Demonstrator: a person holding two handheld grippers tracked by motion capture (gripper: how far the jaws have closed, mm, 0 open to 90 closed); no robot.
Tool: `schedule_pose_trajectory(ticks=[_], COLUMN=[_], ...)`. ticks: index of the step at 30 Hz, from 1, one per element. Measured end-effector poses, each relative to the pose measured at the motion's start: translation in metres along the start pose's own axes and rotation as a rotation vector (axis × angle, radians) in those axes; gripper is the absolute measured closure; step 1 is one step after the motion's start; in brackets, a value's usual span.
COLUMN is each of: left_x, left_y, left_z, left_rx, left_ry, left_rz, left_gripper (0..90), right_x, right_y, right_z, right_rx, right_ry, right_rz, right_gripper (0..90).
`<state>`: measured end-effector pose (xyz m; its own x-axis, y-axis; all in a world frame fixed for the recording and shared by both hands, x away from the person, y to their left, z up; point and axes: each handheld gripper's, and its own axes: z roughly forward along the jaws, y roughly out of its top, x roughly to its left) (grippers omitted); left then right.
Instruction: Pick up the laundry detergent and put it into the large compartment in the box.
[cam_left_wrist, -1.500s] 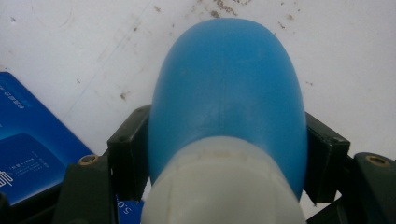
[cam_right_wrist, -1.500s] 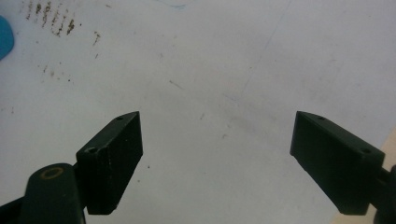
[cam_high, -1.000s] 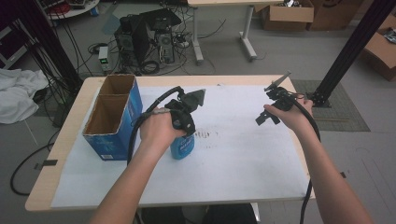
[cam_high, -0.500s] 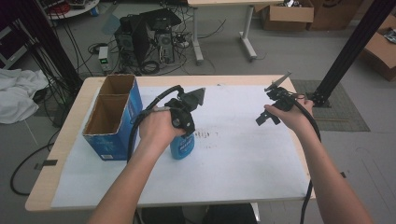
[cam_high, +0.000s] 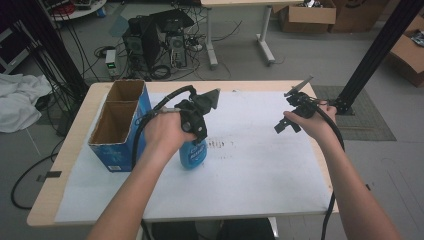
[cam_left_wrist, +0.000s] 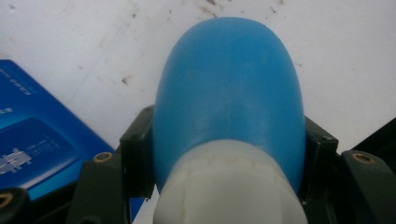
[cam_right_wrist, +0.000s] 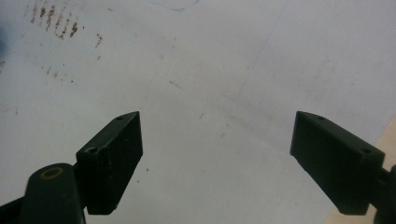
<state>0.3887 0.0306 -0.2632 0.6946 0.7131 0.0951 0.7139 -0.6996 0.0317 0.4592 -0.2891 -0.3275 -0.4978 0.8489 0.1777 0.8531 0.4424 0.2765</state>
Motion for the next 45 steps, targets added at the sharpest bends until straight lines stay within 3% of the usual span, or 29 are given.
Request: schedule_pose_trajectory(ticks=[1, 4, 6, 7, 11, 15, 16, 17, 19, 22, 24, 26, 29, 31, 32, 34, 35, 36, 41, 45], left_x=[0.004, 0.008, 0.016, 0.016, 0.028, 0.039, 0.047, 0.047, 0.055, 0.075, 0.078, 0.093, 0.101, 0.116, 0.116, 0.129, 0.129, 0.136, 0.15, 0.156], left_y=[-0.001, -0.003, -0.005, -0.005, -0.011, -0.016, -0.021, -0.021, -0.025, -0.037, -0.039, -0.051, -0.058, -0.072, -0.072, -0.086, -0.086, -0.095, -0.113, -0.118], left_z=[-0.011, -0.023, -0.042, -0.042, -0.074, -0.093, -0.106, -0.106, -0.117, -0.133, -0.135, -0.144, -0.149, -0.158, -0.158, -0.163, -0.163, -0.164, -0.161, -0.159], left_rx=[-0.003, -0.007, -0.021, -0.021, -0.029, -0.028, -0.033, -0.033, -0.035, -0.03, -0.034, -0.038, -0.046, -0.048, -0.048, -0.053, -0.053, -0.049, -0.041, -0.042], left_ry=[-0.005, -0.013, -0.019, -0.019, -0.008, -0.003, 0.003, 0.003, 0.009, 0.014, 0.016, 0.032, 0.039, 0.043, 0.043, 0.05, 0.05, 0.061, 0.088, 0.097], left_rz=[-0.007, -0.033, -0.081, -0.081, -0.145, -0.192, -0.235, -0.235, -0.277, -0.366, -0.386, -0.461, -0.503, -0.557, -0.557, -0.614, -0.614, -0.645, -0.706, -0.732], left_gripper=[38.3, 38.4, 38.4, 38.4, 38.4, 38.4, 38.4, 38.4, 38.4, 38.4, 38.4, 38.4, 38.4, 38.5, 38.5, 38.4, 38.4, 38.5, 38.5, 38.5], right_x=[0.0, 0.002, 0.002, 0.002, 0.003, 0.003, 0.003, 0.003, 0.003, 0.004, 0.004, 0.003, 0.003, 0.001, 0.001, 0.0, 0.0, 0.0, -0.001, -0.002], right_y=[0.0, 0.001, 0.002, 0.002, 0.003, 0.003, 0.004, 0.004, 0.005, 0.005, 0.006, 0.006, 0.006, 0.006, 0.006, 0.005, 0.005, 0.005, 0.005, 0.005], right_z=[0.0, -0.002, -0.003, -0.003, -0.005, -0.006, -0.007, -0.007, -0.007, -0.007, -0.008, -0.008, -0.009, -0.009, -0.009, -0.01, -0.01, -0.01, -0.01, -0.011], right_rx=[0.001, -0.001, 0.0, 0.0, -0.003, -0.004, -0.007, -0.007, -0.006, -0.007, -0.008, -0.009, -0.007, -0.012, -0.01, -0.011, -0.012, -0.009, -0.013, -0.009], right_ry=[0.001, -0.002, -0.002, -0.002, 0.004, 0.003, 0.005, 0.005, 0.006, 0.004, 0.006, 0.005, 0.006, 0.007, 0.007, 0.007, 0.005, 0.005, 0.008, 0.005], right_rz=[-0.002, -0.011, -0.009, -0.009, -0.008, -0.013, -0.008, -0.008, -0.009, -0.013, -0.01, -0.017, -0.015, -0.009, -0.005, -0.006, -0.007, -0.003, -0.004, 0.0], right_gripper=[17.0, 17.1, 17.0, 17.0, 17.0, 17.0, 17.0, 17.0, 17.0, 17.0, 17.0, 17.0, 17.0, 17.0, 17.0, 17.0, 17.0, 17.0, 17.0, 17.0])
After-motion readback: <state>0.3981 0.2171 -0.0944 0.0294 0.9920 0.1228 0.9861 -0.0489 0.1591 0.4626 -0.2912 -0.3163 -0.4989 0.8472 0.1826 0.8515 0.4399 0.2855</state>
